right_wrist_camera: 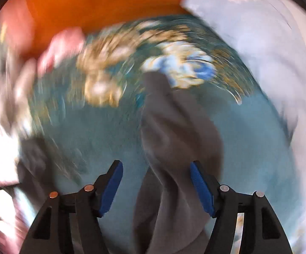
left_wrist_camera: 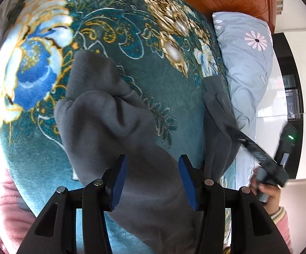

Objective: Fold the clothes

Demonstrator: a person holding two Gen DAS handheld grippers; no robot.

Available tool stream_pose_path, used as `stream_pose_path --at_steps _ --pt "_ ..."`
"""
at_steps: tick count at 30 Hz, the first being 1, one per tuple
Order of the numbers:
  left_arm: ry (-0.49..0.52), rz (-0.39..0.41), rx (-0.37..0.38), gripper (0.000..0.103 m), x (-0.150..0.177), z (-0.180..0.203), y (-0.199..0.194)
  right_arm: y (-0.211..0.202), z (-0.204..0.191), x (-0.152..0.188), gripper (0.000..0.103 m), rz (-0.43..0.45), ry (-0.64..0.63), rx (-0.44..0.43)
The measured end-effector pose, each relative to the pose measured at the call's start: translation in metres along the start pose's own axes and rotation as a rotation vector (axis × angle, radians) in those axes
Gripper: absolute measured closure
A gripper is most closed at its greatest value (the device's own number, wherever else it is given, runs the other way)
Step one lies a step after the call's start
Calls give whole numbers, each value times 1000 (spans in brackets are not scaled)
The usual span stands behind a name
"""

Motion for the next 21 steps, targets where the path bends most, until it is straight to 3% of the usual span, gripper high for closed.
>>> stream_pose_path --at_steps 2,4,5,6,8,11,13,15,18,21 --pt "18 -2 1 52 1 4 0 17 -2 -5 33 -31 -13 89" --pt "27 -2 4 52 2 6 2 23 7 -8 35 -48 36 124" --pt "27 -5 5 52 3 6 3 25 14 -10 47 -55 77 130" --pt "27 -8 6 52 3 5 4 27 21 -12 76 -67 125 122" --pt "27 -13 12 52 3 4 5 30 34 -17 95 -91 214 77" --pt "28 -8 21 52 2 2 3 2 33 -33 98 0 296 -150" --pt "28 5 28 52 -1 0 1 -33 27 -47 98 137 295 -358" --pt "28 16 36 52 -5 -1 -1 -64 20 -58 98 255 237 -453" --pt "30 20 40 52 -9 -3 0 -47 22 -72 93 234 241 -406" --pt "15 3 34 52 -10 -8 5 15 24 -73 86 75 322 -334"
Point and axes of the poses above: each gripper's, at about its wrist camera, not at the fingertips, and y roughly the way its jaws point, z to its right, x to its underside, the point moved 1 cm from there along y, roughly the way its jaws point, and after that the axes turned 6 degrees about -x, right-handed, at the moved point
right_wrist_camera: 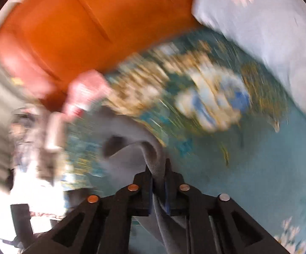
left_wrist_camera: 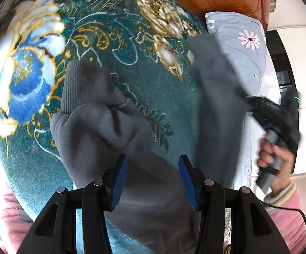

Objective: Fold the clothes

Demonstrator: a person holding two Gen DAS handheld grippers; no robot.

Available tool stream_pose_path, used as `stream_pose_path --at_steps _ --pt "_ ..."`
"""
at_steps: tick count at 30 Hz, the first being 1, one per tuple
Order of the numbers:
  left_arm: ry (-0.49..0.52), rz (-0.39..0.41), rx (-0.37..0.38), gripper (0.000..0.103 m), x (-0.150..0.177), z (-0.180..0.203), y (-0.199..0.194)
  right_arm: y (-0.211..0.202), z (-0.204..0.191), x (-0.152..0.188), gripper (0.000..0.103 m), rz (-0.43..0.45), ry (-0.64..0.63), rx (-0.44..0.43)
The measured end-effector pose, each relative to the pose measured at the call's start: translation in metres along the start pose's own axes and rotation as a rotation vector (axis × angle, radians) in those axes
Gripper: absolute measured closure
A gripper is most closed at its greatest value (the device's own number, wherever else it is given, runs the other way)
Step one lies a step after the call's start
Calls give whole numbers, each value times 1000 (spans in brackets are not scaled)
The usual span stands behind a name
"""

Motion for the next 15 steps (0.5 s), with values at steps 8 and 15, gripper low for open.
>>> stream_pose_path --at_steps 8,15 --pt "-27 19 0 52 -9 -7 -8 -13 -2 12 43 33 32 -72" --pt "39 -25 21 52 6 25 1 -126 85 109 42 141 242 77"
Point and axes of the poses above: each gripper's, at about its wrist camera, not at the fingertips, and y roughly the way its jaws point, z to its right, x to its underside, the point moved 1 cm from there along y, roughly the way its jaws point, and after that the axes turned 6 degrees about -x, right-handed, at the moved point
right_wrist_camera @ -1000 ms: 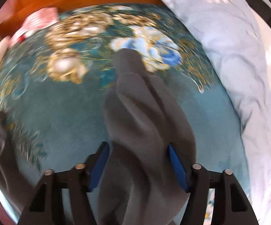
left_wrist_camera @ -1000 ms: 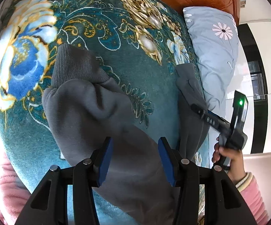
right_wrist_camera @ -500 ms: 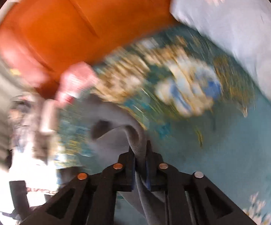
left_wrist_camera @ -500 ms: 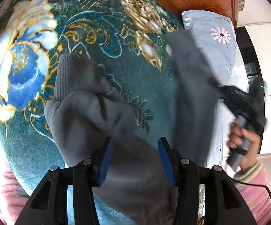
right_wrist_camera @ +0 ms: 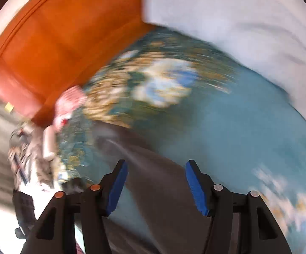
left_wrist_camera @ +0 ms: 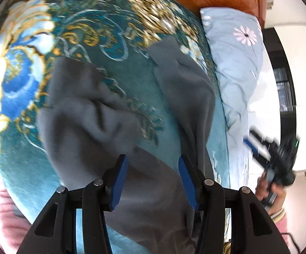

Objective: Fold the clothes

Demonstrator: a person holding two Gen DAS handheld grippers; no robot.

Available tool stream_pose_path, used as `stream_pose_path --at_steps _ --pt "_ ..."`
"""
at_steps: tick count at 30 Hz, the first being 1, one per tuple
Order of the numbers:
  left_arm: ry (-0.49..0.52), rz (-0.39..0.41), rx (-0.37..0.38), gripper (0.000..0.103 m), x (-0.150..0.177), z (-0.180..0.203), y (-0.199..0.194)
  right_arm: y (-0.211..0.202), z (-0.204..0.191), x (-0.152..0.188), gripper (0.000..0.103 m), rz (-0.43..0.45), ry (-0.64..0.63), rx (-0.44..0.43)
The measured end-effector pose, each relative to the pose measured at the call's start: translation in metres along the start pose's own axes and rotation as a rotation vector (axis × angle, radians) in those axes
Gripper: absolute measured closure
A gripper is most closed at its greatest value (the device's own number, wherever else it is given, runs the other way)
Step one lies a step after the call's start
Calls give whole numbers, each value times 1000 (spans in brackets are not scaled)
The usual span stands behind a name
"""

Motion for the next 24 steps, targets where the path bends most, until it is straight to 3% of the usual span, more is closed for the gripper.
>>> stream_pose_path --at_steps 6,11,14,18,24 --pt "89 -57 -40 52 22 34 15 -116 161 136 42 98 440 184" --pt "139 -98 -109 52 44 56 30 -203 240 229 41 195 678 274" --pt "158 -131 -151 52 60 63 38 -220 273 268 37 220 787 222" --pt "193 -157 -191 52 79 72 40 -194 299 298 37 224 912 60" --pt "233 -108 -218 52 84 83 18 -153 299 276 35 253 912 -85"
Point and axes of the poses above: each gripper's, at about its wrist camera, not at the fingertips, and y roughly the way its jaws point, z to its right, x to its underside, the point moved 1 cm from there along y, roughly the way its jaws point, and after that the axes turned 6 degrees about -x, right-handed, at the moved point
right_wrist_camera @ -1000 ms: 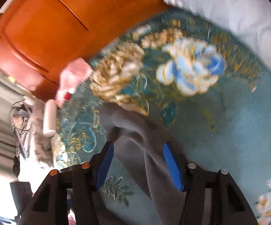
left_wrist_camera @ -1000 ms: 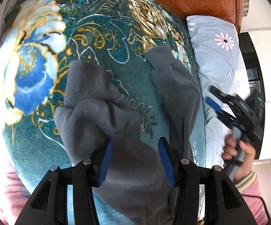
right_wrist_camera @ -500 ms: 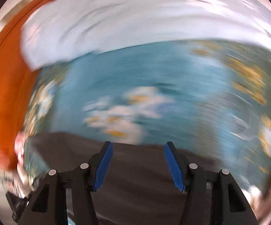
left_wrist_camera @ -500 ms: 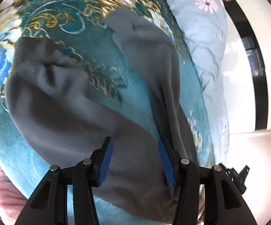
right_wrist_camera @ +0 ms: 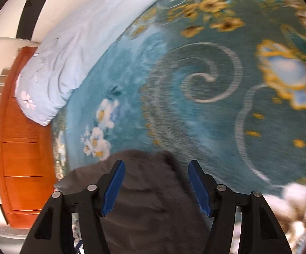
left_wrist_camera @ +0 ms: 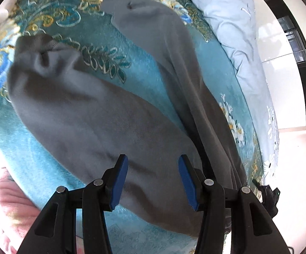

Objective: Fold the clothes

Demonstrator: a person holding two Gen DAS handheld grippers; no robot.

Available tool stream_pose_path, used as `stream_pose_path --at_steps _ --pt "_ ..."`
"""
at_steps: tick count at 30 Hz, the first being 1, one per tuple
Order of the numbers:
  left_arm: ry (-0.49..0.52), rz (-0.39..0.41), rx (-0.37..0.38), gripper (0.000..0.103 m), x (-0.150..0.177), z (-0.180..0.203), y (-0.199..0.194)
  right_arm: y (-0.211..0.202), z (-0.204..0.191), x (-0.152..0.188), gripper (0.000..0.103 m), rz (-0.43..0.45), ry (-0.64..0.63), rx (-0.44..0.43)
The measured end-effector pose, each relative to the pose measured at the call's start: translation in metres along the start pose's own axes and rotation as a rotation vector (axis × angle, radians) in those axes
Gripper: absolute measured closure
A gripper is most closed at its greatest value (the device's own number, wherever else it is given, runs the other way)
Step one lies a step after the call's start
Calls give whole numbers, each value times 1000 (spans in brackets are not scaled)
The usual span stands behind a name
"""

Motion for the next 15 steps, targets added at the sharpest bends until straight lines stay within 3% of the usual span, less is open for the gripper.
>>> stream_pose_path --at_steps 4,7,12,14,15 --pt "-21 29 -2 52 1 -5 -10 5 -18 9 35 -70 -89 -108" --pt "-31 26 -6 52 3 -8 -9 7 -4 7 37 -96 -60 -188" --pt "-38 18 -17 52 12 -13 -10 23 33 -7 42 -70 124 -154" --pt "-41 26 -18 52 14 -14 -14 29 24 -7 45 -92 90 -157" --pt "-45 32 -17 52 13 -15 -15 32 18 -6 53 -107 61 -156"
Point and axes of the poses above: each gripper's, at about its wrist camera, not at the fingertips, and y roughly the way its jaws point, z to its right, x to its underside, the point moved 1 cm from there along y, roughly the way its jaws point, and after that the axes turned 6 degrees about -x, right-handed, at the moved point
